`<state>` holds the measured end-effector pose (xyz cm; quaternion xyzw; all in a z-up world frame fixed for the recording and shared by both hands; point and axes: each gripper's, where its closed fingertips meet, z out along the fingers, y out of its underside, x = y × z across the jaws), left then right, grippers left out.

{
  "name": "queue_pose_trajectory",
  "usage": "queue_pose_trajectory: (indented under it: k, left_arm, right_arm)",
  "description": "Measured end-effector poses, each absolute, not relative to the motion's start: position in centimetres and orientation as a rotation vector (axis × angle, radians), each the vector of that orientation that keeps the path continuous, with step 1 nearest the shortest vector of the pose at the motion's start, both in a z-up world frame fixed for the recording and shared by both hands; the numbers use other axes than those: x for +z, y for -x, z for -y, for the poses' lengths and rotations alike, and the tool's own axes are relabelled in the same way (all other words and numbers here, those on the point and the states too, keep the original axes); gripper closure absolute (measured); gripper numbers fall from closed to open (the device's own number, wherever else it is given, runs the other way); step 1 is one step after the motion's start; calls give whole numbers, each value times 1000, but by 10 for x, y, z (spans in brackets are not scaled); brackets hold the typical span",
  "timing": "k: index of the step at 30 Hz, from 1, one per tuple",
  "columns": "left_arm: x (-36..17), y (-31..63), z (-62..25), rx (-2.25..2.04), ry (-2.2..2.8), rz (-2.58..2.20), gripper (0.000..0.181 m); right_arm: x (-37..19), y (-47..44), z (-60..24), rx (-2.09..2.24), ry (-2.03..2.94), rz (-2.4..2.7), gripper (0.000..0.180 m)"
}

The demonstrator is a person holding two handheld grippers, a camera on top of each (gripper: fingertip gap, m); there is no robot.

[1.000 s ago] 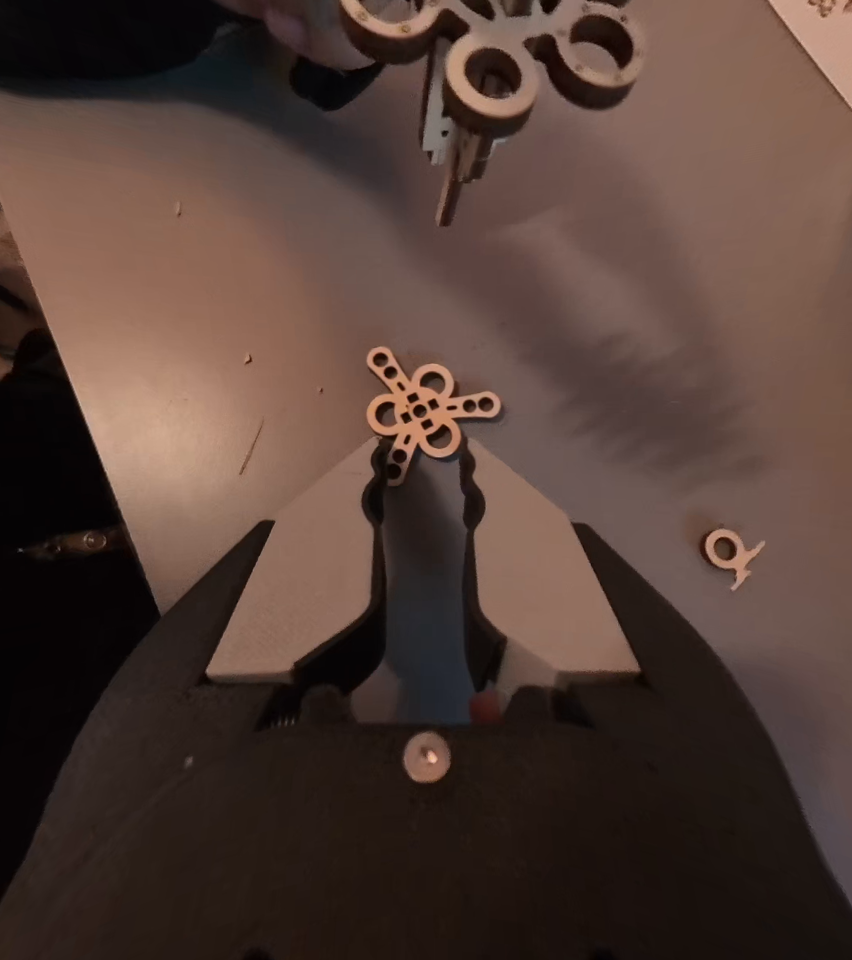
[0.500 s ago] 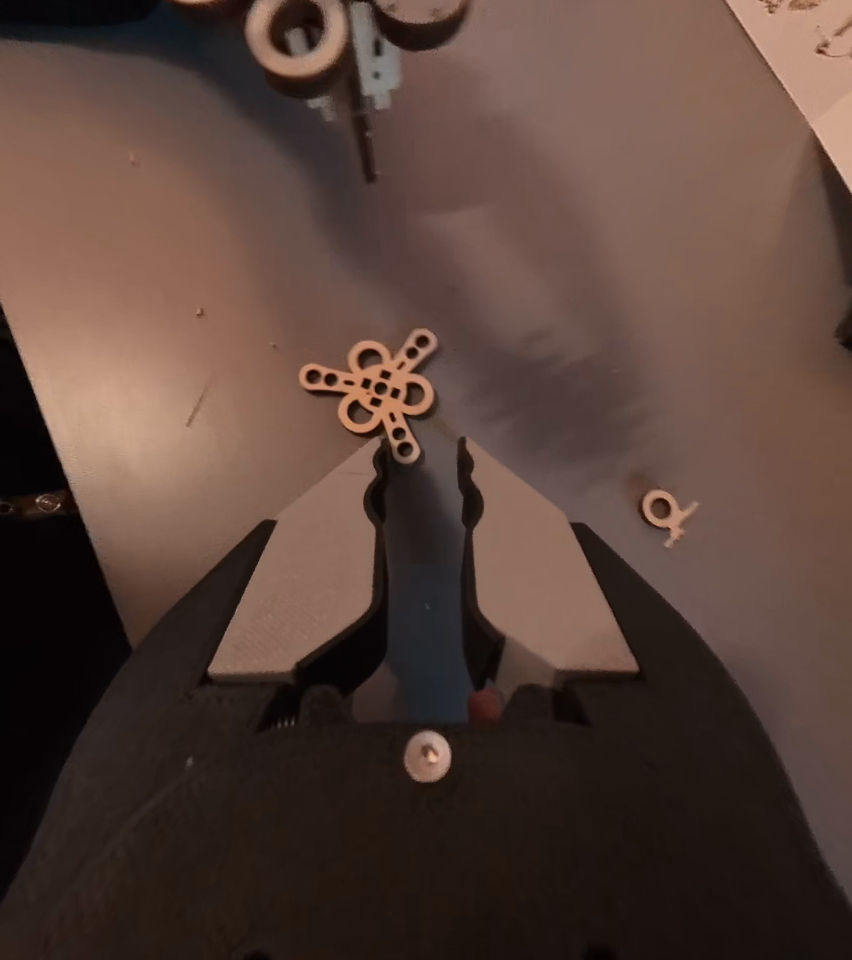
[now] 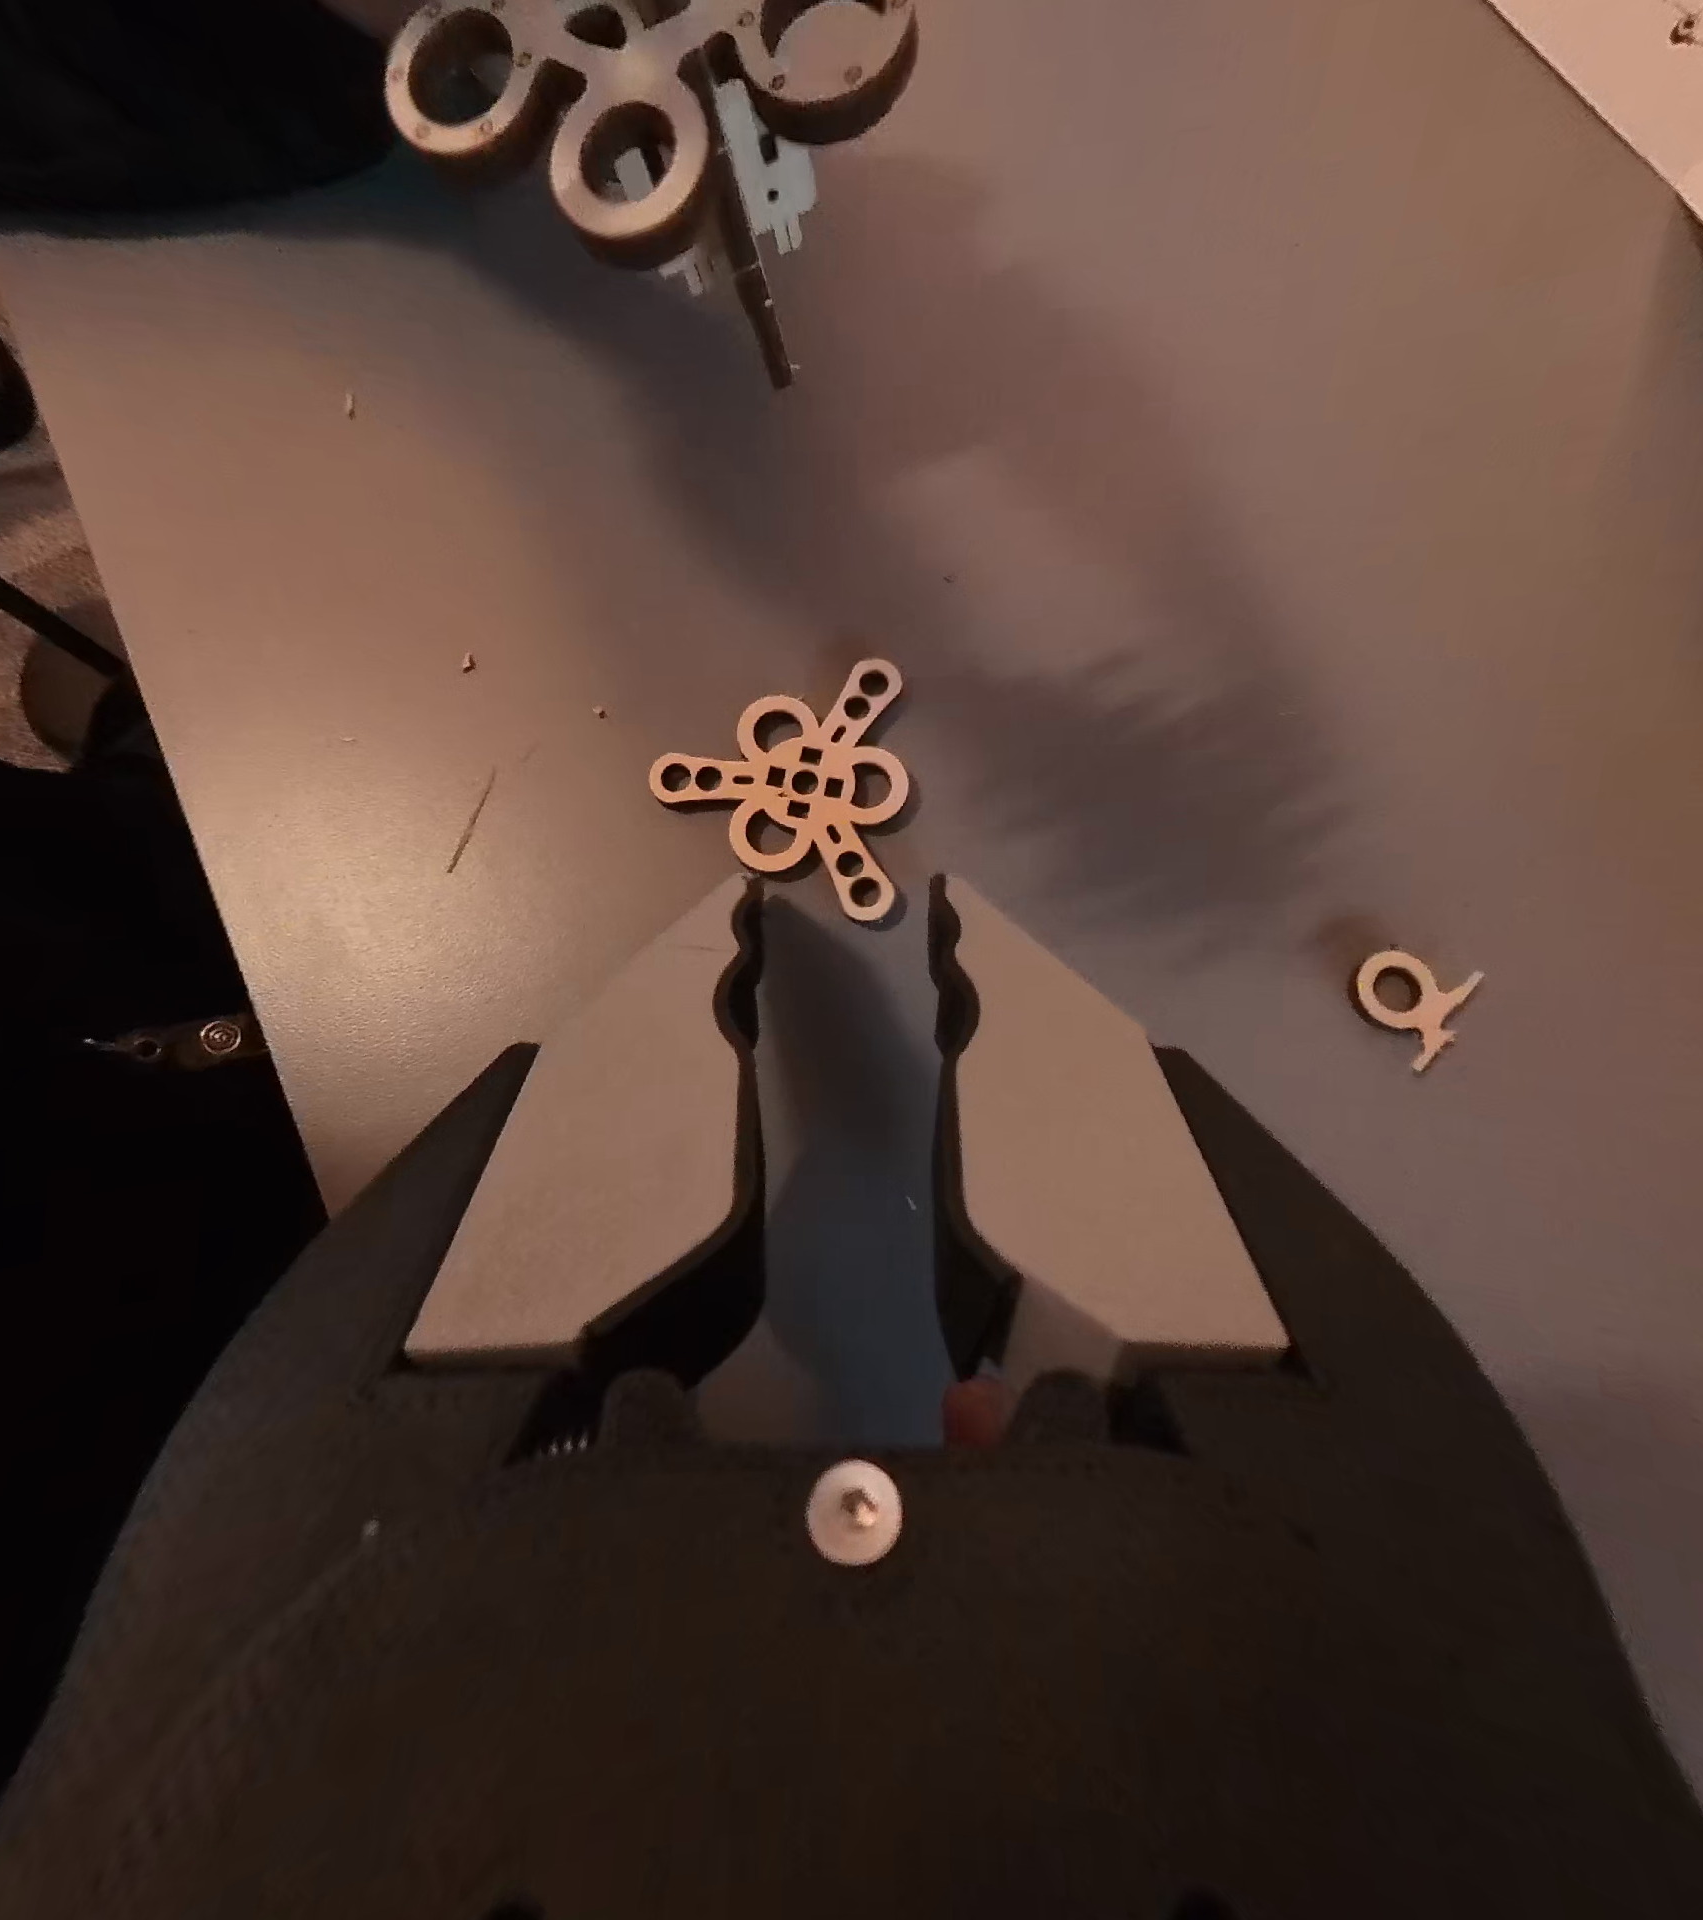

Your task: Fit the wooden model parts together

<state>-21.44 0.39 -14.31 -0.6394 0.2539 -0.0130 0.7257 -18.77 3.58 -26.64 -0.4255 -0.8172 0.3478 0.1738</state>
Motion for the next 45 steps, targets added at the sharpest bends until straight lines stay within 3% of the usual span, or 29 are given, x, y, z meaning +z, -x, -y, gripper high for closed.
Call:
queue_pose_trajectory:
  k: [25,38,45]
  left_arm:
    - [-154,213,-12,-66,1463,-533,146]
    - [-158,209,-17,75,1444,-575,146]
    - [-153,203,-16,-68,1428,-525,146]
  right_arm:
    - [-266,198,-45,980,1207,2300,152]
    - [-169,192,-20,1385,942,2147,141]
    - [-158,197,-29,1424,821,2131,143]
